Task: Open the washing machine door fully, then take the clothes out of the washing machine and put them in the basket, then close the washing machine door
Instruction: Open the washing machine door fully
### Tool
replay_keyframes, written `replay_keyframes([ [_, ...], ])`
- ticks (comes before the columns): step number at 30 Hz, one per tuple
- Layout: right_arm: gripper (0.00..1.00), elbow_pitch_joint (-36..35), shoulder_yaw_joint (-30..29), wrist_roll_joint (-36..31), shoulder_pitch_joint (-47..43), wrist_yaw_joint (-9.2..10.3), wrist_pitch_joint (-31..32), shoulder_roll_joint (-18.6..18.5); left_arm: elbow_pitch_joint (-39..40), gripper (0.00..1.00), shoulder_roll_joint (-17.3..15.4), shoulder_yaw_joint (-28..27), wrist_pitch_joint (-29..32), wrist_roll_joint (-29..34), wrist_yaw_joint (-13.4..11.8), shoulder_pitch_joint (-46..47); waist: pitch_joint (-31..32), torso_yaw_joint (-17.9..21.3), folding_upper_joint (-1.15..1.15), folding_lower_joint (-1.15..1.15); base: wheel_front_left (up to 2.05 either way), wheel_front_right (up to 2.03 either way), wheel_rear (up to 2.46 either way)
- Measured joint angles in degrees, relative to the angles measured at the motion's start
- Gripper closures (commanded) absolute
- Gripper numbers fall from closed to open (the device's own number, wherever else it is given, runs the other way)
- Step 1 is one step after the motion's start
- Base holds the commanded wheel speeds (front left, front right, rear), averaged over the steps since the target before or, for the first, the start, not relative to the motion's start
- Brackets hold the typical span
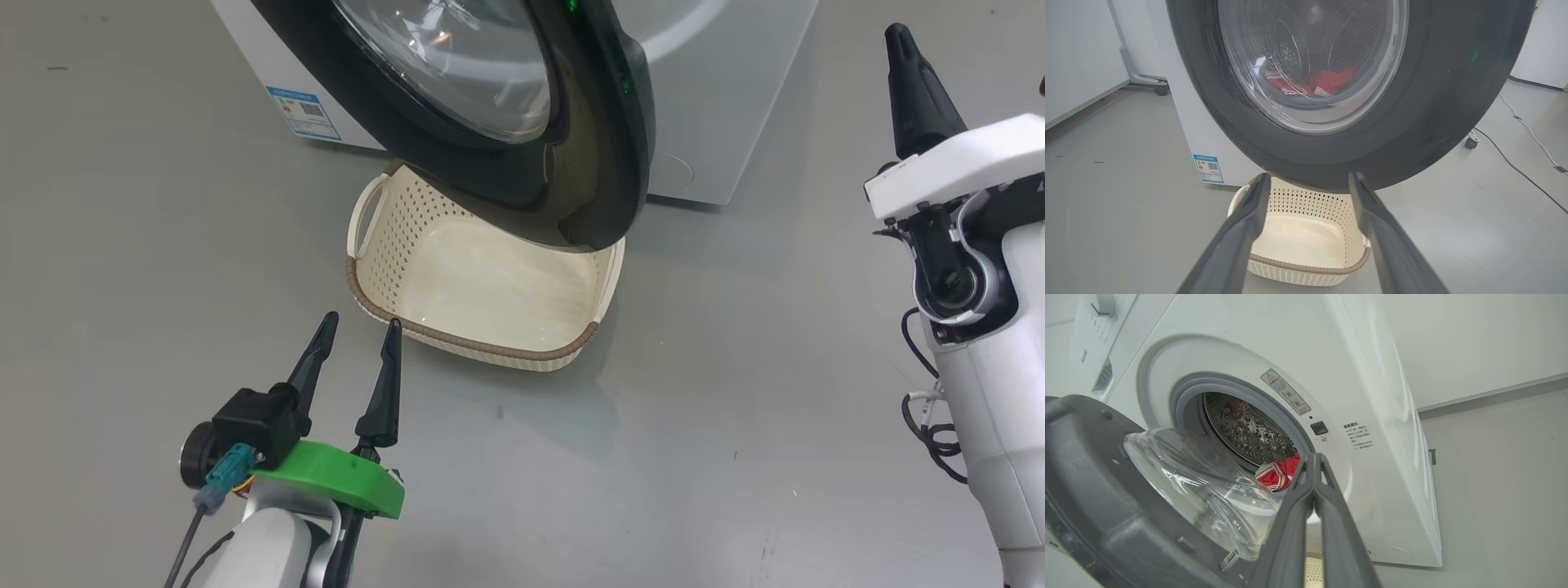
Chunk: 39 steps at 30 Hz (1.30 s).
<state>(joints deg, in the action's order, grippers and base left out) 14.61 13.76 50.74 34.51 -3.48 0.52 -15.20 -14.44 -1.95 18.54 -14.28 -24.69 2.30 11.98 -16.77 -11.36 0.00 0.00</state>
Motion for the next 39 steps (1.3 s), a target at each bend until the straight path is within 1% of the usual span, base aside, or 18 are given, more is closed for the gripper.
replay_keyframes([
  [5,1.0,2.05,-2.0,7.37,2.25,-0.19,4.5,2.52,0.0,0.0,0.01,0.66,0.0,-1.08,0.01,0.77,-1.31,-1.75,0.0,0.0,0.0,0.0,0.0],
  [10,1.0,4.57,-3.38,17.22,3.97,-0.21,11.34,6.44,0.01,0.0,0.01,1.21,0.0,-1.67,0.0,1.34,-2.61,-3.32,0.0,0.0,0.0,0.0,0.0],
  [12,1.0,5.32,-3.71,19.76,4.66,0.1,13.81,7.22,0.01,0.0,0.01,1.63,0.0,-2.03,0.0,1.45,-3.12,-3.87,0.0,0.0,0.0,0.0,0.0],
  [16,1.0,5.98,-4.01,22.65,7.16,0.68,18.25,7.24,0.03,0.0,0.03,2.03,0.0,-2.47,-0.01,2.1,-4.13,-4.91,0.0,0.0,0.0,0.0,0.0],
  [17,1.0,6.17,-4.02,23.88,8.24,1.25,20.19,7.33,0.05,0.0,0.03,2.18,0.0,-2.54,-0.03,2.57,-4.59,-5.4,0.0,0.0,0.0,0.0,0.0],
  [23,1.0,7.46,-3.98,27.41,9.71,2.2,25.2,7.89,0.02,0.0,0.05,2.38,0.0,-2.65,-0.32,3.04,-5.43,-6.53,0.0,0.0,0.0,0.0,0.0],
  [32,1.0,8.33,-3.97,31.56,10.31,4.16,31.37,7.99,-0.15,0.0,0.05,2.53,0.0,-3.05,-0.59,3.3,-5.38,-6.77,0.0,0.0,0.0,0.0,0.0],
  [35,1.0,8.36,-4.05,33.08,10.5,4.25,33.03,8.13,-0.3,0.0,0.05,2.55,-0.01,-3.05,-0.74,3.33,-5.28,-6.73,0.0,0.0,0.0,0.0,0.0],
  [39,1.0,8.64,-4.27,35.93,10.72,5.76,35.82,8.55,-0.48,0.0,0.05,2.64,0.0,-3.05,-0.74,3.38,-5.09,-6.65,0.0,0.0,0.0,0.0,0.0],
])
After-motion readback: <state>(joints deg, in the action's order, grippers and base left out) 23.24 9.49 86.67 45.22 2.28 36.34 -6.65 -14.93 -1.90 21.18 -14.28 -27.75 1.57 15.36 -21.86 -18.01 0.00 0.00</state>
